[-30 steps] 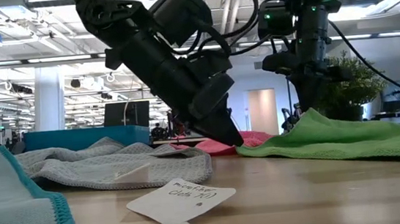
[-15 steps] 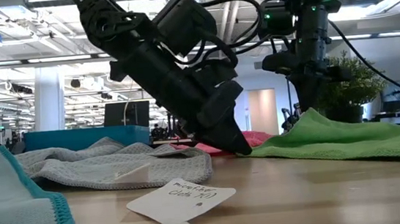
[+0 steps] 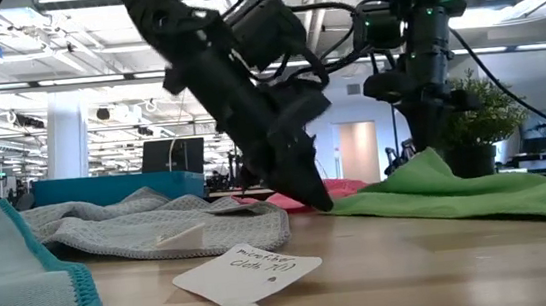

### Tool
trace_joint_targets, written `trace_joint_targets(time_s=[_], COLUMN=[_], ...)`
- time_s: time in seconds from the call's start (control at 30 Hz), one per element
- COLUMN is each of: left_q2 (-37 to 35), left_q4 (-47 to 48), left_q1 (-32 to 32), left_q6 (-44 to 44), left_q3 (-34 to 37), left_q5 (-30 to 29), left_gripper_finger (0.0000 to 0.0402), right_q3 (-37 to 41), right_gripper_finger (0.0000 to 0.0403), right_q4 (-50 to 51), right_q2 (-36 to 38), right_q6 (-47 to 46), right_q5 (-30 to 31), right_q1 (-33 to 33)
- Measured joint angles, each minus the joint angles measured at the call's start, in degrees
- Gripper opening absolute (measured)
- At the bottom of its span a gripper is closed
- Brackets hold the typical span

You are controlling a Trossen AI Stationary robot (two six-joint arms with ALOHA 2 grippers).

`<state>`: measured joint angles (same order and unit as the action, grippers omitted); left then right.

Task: Fold microfiber towels
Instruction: Fold the green cloth

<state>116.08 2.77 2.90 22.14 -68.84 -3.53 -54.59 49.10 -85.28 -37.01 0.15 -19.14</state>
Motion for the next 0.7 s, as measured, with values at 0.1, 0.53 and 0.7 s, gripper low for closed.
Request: trace_joint_targets(time_s=[0.1,0.53,0.7], left_q2=[-2.4,-13.2,-16.3], left_q4=[3.9,21.6,30.2], left_q1=[-0.7,-2.9,-3.2], left_q6=[-2.7,-7.0,-9.3], left_q3=[-2.2,-9.2,-15.1], left_q5=[-0.2,-3.4,-8.2], left_gripper_finger=[0.0002,0.0,0.0], right_q3=[0.0,0.0,0.0], right_gripper_finger=[0.0003,0.0002,0.0001], right_q4=[1.9,4.3,4.9], right_q2=[1.1,16.2,21.2], right_q6=[0.8,1.5,1.1], right_q5=[1.4,4.7,8.1], right_q1=[0.1,2.2,2.8])
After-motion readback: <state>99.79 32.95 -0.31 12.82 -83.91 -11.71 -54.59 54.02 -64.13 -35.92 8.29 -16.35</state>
